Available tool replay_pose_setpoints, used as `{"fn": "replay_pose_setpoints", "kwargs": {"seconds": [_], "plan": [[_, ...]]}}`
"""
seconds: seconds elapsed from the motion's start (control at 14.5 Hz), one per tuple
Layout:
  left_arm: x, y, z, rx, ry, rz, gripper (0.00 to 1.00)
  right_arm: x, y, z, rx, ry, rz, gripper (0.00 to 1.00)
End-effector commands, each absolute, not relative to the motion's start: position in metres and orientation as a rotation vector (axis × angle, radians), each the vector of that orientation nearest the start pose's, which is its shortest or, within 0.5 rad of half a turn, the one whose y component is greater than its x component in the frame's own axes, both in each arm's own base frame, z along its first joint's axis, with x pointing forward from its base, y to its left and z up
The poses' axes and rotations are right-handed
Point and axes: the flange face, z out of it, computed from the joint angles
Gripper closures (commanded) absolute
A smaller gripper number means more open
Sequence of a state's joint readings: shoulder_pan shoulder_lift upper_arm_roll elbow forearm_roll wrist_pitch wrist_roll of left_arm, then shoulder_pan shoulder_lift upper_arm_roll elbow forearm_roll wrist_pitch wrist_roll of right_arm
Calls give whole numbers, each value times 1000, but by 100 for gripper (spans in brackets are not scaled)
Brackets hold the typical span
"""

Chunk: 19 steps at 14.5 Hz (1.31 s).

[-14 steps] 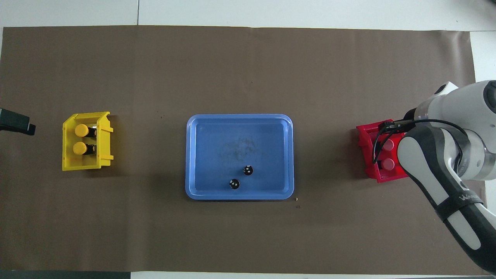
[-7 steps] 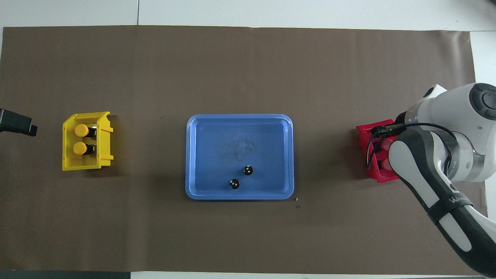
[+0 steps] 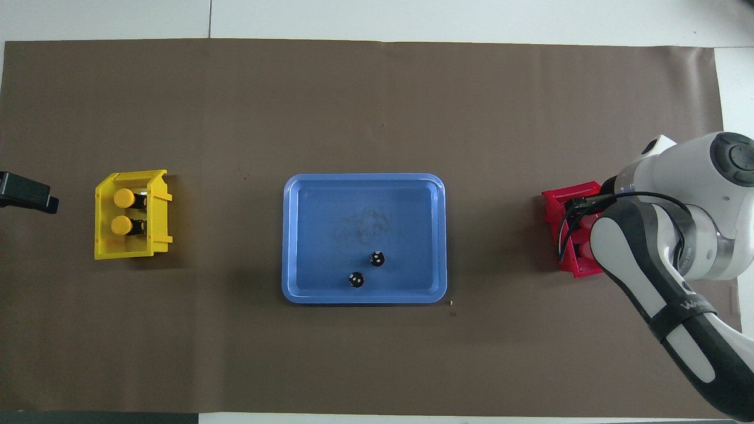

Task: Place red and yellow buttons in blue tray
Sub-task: 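Grasp a red button with the right gripper while the left gripper reaches yellow, then carry the red button into the blue tray and release it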

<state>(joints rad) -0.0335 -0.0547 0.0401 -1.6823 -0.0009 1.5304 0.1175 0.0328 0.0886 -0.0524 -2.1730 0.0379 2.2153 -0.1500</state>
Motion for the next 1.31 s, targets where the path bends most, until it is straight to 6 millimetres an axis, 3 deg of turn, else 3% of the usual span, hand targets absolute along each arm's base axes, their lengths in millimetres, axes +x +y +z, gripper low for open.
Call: {"fn": "replay_pose_setpoints", "kwargs": {"seconds": [0.0,0.14,0.35,0.48,0.69,0.76,0.9,1.04,1.24], "plan": [[521,-2,586,-3140,112,80,1,530,-12,350,-3083,-190,79,45],[534,-1,566,-3137,112,56,1,528,-12,349,-3083,-192,89,46],[547,-11,482,-3133,137,-9,2,525,-12,346,-3083,-195,103,52],[561,-11,451,-3131,125,-24,2,522,-14,345,-3081,-213,110,57],[577,-7,431,-3129,113,-72,3,521,-18,345,-3086,-207,115,71],[578,-3,428,-3130,101,-69,7,521,-19,345,-3086,-207,120,78],[579,-1,425,-3130,93,-89,17,524,-19,348,-3087,-211,128,80],[577,-1,409,-3134,54,-55,19,537,-17,365,-3084,-214,151,80],[572,18,393,-3134,-45,-43,30,574,-5,414,-3073,-216,225,80]]}}
